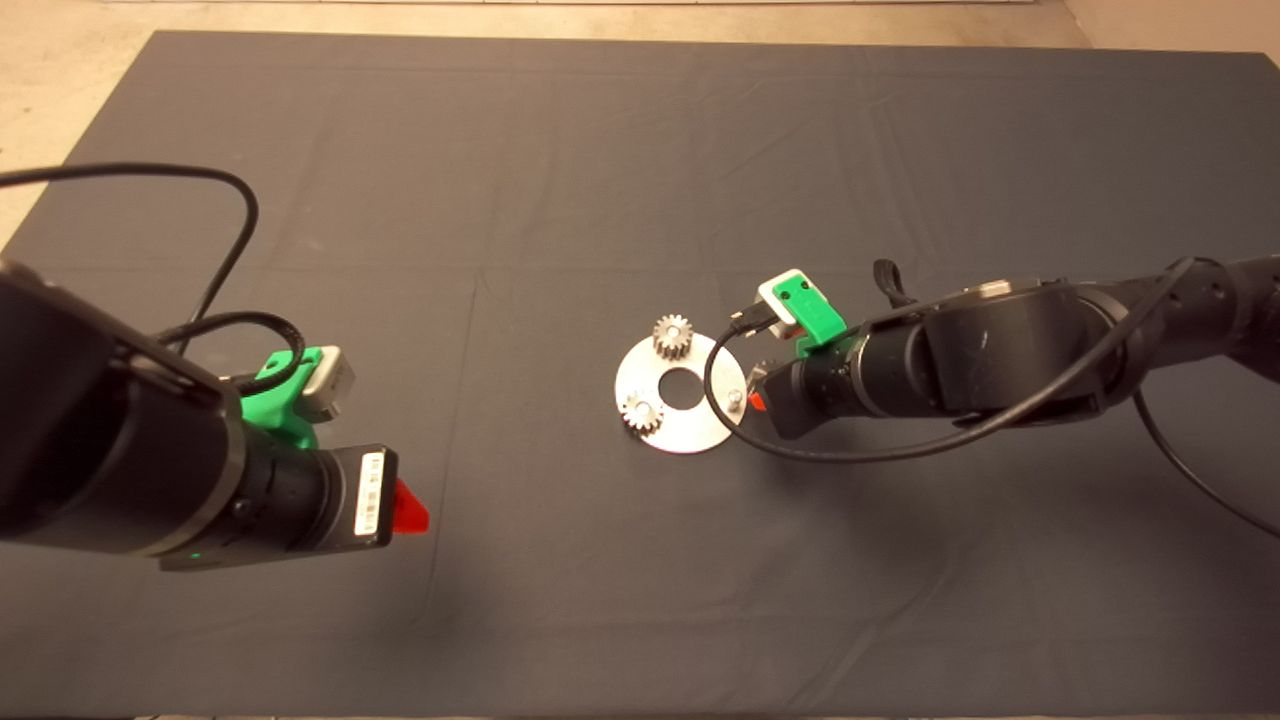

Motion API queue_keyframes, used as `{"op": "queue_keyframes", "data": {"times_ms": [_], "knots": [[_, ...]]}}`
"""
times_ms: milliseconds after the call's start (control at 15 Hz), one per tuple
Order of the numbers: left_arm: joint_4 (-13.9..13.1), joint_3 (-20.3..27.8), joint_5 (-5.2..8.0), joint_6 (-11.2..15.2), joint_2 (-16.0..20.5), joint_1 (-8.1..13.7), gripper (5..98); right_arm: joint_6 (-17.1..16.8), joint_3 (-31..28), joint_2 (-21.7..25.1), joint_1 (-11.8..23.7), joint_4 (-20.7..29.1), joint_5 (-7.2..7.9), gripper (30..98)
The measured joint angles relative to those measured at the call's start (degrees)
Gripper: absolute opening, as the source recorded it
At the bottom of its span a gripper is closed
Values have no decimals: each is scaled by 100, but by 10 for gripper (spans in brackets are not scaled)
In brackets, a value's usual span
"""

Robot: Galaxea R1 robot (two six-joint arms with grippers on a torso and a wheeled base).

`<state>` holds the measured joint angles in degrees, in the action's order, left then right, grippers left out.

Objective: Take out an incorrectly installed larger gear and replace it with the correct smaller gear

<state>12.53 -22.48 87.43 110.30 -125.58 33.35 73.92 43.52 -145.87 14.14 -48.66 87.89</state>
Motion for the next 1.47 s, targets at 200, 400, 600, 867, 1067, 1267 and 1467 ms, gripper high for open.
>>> {"op": "queue_keyframes", "data": {"times_ms": [200,400,600,867,1067,1267,1467], "knots": [[67,0,0,1,0,0,690,0,-9,1,-1,-296,2,339],[98,0,-1,1,0,0,690,2,-9,-1,-1,-401,2,339],[124,0,0,1,0,0,690,5,-22,-1,-1,-434,2,339],[150,10,0,1,2,-1,690,57,-55,-1,-83,-469,2,339],[188,11,0,1,2,-43,690,221,-59,-3,-148,-472,2,339],[190,13,0,1,5,-80,690,293,-61,-36,-238,-475,2,339],[202,32,0,1,5,-80,690,334,-61,-61,-290,-480,9,339]]}}
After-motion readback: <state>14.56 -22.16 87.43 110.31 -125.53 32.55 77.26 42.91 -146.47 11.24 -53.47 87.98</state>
